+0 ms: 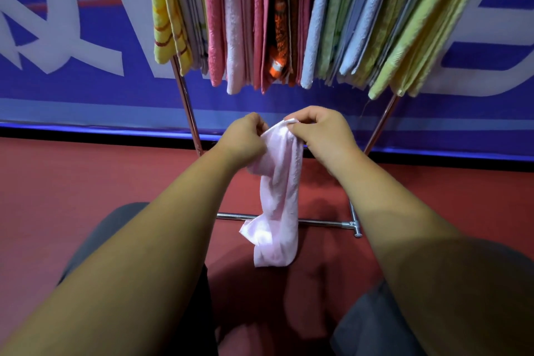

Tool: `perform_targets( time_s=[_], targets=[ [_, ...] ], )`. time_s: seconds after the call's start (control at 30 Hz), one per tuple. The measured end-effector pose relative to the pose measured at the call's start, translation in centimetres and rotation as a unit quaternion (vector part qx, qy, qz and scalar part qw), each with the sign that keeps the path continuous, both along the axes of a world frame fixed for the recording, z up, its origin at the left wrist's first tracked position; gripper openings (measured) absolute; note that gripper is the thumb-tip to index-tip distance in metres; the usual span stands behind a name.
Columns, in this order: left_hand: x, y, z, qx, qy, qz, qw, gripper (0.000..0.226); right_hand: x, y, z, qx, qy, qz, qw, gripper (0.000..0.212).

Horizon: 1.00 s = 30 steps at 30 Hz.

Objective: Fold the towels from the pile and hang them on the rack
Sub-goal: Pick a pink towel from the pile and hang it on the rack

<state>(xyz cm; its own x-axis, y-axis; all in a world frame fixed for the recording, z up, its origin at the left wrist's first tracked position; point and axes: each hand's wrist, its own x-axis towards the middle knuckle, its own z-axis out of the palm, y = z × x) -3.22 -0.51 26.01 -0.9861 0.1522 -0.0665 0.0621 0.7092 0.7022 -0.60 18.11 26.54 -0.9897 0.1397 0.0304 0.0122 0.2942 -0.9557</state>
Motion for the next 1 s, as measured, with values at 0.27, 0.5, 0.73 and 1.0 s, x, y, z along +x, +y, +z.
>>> perform_targets(
  time_s=[0.27, 0.5, 0.73, 1.0],
  targets=[
    [-0.6, -1.9, 0.2, 0.07, -0.053, 0.099, 0.991, 0.021, -0.7, 1.9, 0.1, -0.014, 0.039, -0.081, 0.996, 0.017],
    [0.6, -3.5, 2.1, 0.181, -0.032, -0.07, 0.98, 0.019, -0.6, 2.9, 0.3, -0.016, 0.044, -0.121, 0.992, 0.013],
    [2.1, -3.8, 2.9, 0.099, -0.022, -0.101, 0.99, 0.013, -0.1, 2.8, 0.3, 0.003, 0.045, -0.12, 0.992, 0.009],
    [3.3, -3.5, 2.9, -0.128, 0.107, -0.091, 0.982, 0.061, 0.9, 3.0, 0.7, 0.003, 0.056, -0.125, 0.991, 0.019]
  ],
)
